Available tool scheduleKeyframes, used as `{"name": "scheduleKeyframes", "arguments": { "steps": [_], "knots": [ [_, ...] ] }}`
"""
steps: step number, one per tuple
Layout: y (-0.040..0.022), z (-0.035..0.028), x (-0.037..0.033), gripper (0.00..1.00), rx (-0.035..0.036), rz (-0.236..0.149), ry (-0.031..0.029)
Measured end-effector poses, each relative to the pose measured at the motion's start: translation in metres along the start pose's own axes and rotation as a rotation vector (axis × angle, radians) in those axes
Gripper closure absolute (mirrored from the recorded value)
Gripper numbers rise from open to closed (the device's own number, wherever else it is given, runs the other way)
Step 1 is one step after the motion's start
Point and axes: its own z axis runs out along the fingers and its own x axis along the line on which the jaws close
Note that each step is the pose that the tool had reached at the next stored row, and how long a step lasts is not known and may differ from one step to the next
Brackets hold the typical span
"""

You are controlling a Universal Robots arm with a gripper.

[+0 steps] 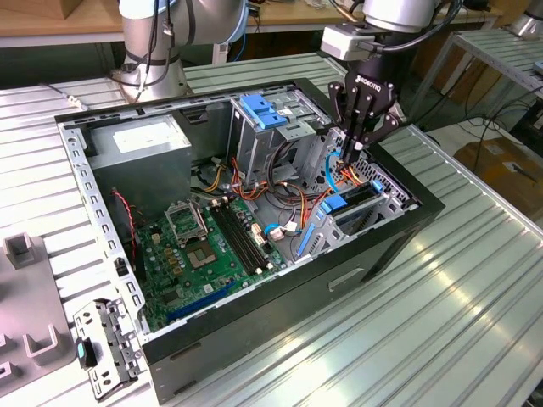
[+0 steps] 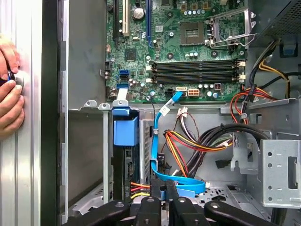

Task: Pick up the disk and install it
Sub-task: 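Insert the second disk wire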

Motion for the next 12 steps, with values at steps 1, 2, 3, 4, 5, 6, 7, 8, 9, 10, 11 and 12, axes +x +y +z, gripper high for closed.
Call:
{"name": "scheduleKeyframes", "arguments": {
  "steps": [1,2,3,4,5,6,7,8,9,10,11,12],
  "knots": [
    [0.0000,0.0000,0.0000,0.84,0.0000,0.000,-0.0001],
    [0.0000,0.0000,0.0001,0.84,0.0000,0.000,-0.0001],
    [0.0000,0.0000,0.0003,0.84,0.0000,0.000,0.0000],
    [0.0000,0.0001,0.0004,0.84,0.0000,0.000,0.0000],
    [0.0000,0.0001,0.0004,0.84,0.0000,0.000,0.0000],
    [0.0000,0.0001,0.0004,0.84,0.0000,0.000,0.0000],
    [0.0000,0.0001,0.0004,0.84,0.0000,0.000,0.0000],
    [0.0000,0.0000,0.0004,0.84,0.0000,0.000,0.0000],
    [0.0000,0.0001,0.0004,0.84,0.0000,0.000,0.0000],
    [0.0000,0.0001,0.0004,0.84,0.0000,0.000,0.0000],
    [0.0000,0.0001,0.0004,0.84,0.0000,0.000,0.0000],
    [0.0000,0.0001,0.0004,0.84,0.0000,0.000,0.0000]
  ]
}}
